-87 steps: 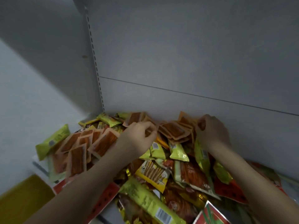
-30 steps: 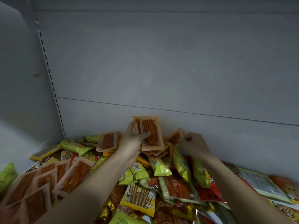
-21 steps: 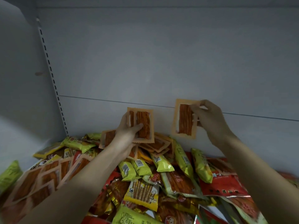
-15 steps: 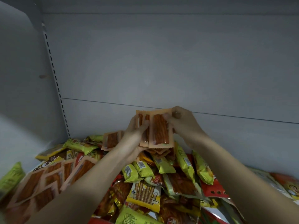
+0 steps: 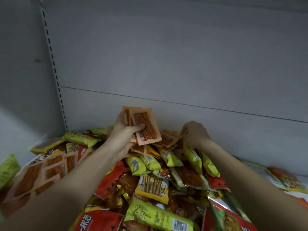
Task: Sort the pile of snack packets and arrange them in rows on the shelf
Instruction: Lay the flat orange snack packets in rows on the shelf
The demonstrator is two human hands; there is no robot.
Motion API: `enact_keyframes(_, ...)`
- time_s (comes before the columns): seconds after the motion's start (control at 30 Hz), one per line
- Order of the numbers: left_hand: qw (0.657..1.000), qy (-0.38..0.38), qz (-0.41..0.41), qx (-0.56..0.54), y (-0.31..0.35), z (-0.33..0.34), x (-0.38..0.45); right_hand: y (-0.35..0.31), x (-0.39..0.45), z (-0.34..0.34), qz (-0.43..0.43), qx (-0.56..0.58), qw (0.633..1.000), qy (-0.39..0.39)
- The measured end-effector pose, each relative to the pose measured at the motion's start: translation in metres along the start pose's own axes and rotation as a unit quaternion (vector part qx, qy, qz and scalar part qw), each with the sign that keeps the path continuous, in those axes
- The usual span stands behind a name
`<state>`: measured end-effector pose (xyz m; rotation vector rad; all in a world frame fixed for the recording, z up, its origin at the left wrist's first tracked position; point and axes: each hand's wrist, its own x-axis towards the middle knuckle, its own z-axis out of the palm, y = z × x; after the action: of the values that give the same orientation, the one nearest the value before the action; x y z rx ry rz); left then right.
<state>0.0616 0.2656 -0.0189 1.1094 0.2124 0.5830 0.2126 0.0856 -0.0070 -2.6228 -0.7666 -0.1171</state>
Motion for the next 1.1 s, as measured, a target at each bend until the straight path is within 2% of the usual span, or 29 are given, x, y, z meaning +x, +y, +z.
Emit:
enact_keyframes(0.1,1.0,0.007,-0.019,0.002,-0.006,0.004,0.0,0.001,0.003,-0.013,0.013,0.045,0.995,0.083)
enact_keyframes(0.17,1.0,0.004,-0.023,-0.004,-0.007,0.006,0.001,0.001,0.003,-0.021,0.032,0.109,0.987,0.111)
enact_keyframes(0.33,0.999,0.007,-0.031,-0.028,-0.015,0.009,0.001,-0.01,-0.018,-0.029,0.122,0.315,0.937,0.091)
enact_keyframes(0.47,0.997,0.035,-0.047,-0.056,-0.028,0.018,-0.001,-0.014,-0.045,-0.031,0.155,0.397,0.902,0.073)
enact_keyframes(0.57,0.995,0.029,-0.049,-0.075,-0.034,0.026,-0.002,-0.01,-0.064,-0.028,0.174,0.467,0.863,0.086)
enact_keyframes(0.7,0.997,-0.001,-0.052,-0.064,-0.045,0.047,-0.01,-0.014,-0.09,-0.028,0.154,0.553,0.817,0.057)
enact_keyframes(0.9,0.993,-0.054,-0.089,-0.06,-0.056,0.09,-0.046,0.003,-0.124,-0.035,0.134,0.436,0.89,0.021)
enact_keyframes(1.0,0.994,-0.057,-0.069,-0.058,-0.065,0.111,-0.073,0.024,-0.146,-0.047,0.132,0.406,0.904,0.01)
enact_keyframes(1.1,0.996,-0.055,-0.053,-0.052,-0.08,0.136,-0.109,0.052,-0.18,-0.062,0.126,0.392,0.911,0.032)
